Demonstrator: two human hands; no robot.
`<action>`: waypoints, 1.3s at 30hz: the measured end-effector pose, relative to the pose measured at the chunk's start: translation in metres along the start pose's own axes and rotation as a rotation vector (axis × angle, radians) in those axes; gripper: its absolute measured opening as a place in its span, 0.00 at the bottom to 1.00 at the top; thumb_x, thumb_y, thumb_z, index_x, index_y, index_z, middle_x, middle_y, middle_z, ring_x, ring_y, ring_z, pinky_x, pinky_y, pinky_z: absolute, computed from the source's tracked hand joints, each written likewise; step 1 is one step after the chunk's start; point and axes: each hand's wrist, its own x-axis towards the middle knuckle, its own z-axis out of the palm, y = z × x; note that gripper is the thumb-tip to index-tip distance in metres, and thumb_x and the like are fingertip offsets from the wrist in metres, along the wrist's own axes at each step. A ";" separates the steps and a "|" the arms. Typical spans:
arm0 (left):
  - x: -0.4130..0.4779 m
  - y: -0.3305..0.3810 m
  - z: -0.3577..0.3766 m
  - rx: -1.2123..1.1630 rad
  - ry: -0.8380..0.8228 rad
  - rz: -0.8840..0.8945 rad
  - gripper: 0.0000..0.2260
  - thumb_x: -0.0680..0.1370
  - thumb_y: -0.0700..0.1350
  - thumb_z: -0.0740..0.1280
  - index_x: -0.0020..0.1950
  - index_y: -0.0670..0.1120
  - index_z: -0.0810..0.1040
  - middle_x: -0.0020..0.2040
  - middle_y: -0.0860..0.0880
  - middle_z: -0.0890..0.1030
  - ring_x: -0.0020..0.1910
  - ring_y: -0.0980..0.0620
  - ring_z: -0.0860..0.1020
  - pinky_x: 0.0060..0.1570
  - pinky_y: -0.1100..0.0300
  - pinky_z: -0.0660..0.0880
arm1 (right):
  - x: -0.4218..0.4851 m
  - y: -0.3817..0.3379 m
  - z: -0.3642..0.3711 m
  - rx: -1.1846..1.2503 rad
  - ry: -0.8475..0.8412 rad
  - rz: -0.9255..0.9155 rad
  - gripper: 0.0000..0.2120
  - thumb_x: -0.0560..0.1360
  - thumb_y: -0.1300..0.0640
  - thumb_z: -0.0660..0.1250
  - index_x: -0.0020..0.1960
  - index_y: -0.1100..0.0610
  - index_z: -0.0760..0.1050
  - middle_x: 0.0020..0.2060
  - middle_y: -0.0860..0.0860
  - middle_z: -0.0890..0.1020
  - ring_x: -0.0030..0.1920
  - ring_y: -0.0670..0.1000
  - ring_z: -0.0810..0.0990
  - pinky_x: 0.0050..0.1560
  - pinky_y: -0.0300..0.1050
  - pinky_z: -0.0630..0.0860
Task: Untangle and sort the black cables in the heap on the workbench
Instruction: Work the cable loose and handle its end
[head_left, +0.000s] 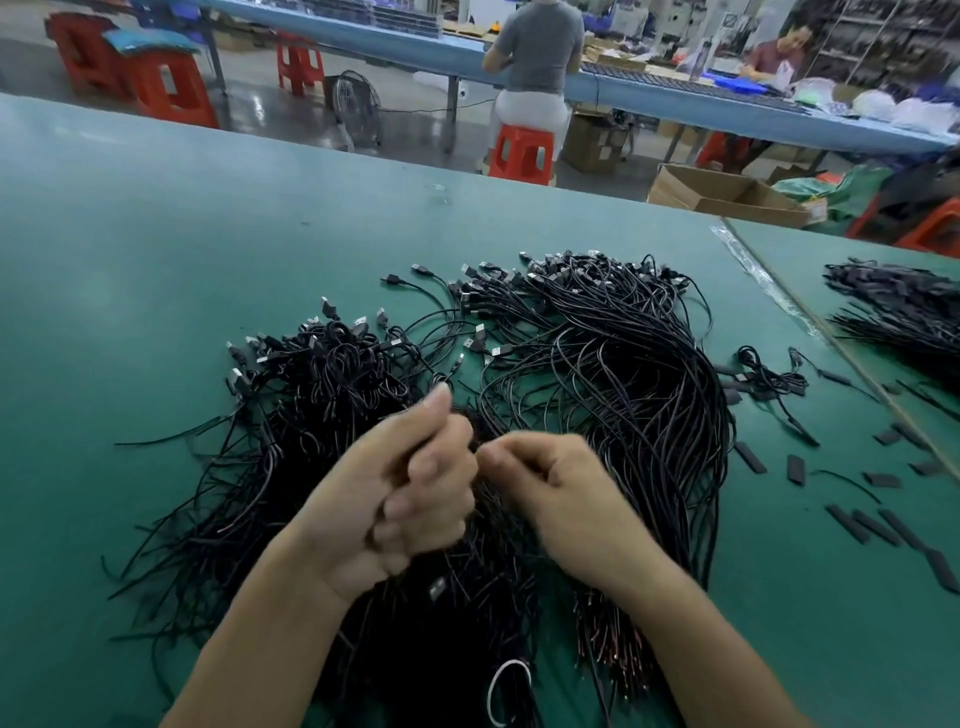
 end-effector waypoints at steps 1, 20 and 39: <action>0.002 0.001 -0.001 -0.090 0.045 0.057 0.20 0.82 0.53 0.60 0.34 0.46 0.76 0.23 0.54 0.69 0.19 0.60 0.61 0.18 0.68 0.59 | -0.003 0.001 0.005 -0.056 -0.061 0.012 0.11 0.81 0.49 0.64 0.41 0.42 0.80 0.27 0.47 0.72 0.28 0.49 0.65 0.28 0.52 0.63; 0.002 -0.013 0.004 0.355 0.119 -0.125 0.29 0.79 0.67 0.56 0.27 0.48 0.71 0.19 0.54 0.65 0.17 0.57 0.58 0.17 0.64 0.52 | 0.006 -0.021 -0.019 0.006 0.174 -0.133 0.10 0.73 0.44 0.70 0.42 0.50 0.83 0.33 0.53 0.81 0.32 0.56 0.76 0.34 0.52 0.76; 0.011 -0.027 -0.003 0.972 0.400 -0.077 0.28 0.79 0.62 0.53 0.28 0.49 0.77 0.25 0.48 0.78 0.22 0.54 0.73 0.25 0.65 0.69 | -0.009 -0.022 -0.029 -0.361 0.023 -0.123 0.07 0.74 0.48 0.73 0.39 0.48 0.82 0.32 0.42 0.82 0.33 0.42 0.79 0.35 0.35 0.73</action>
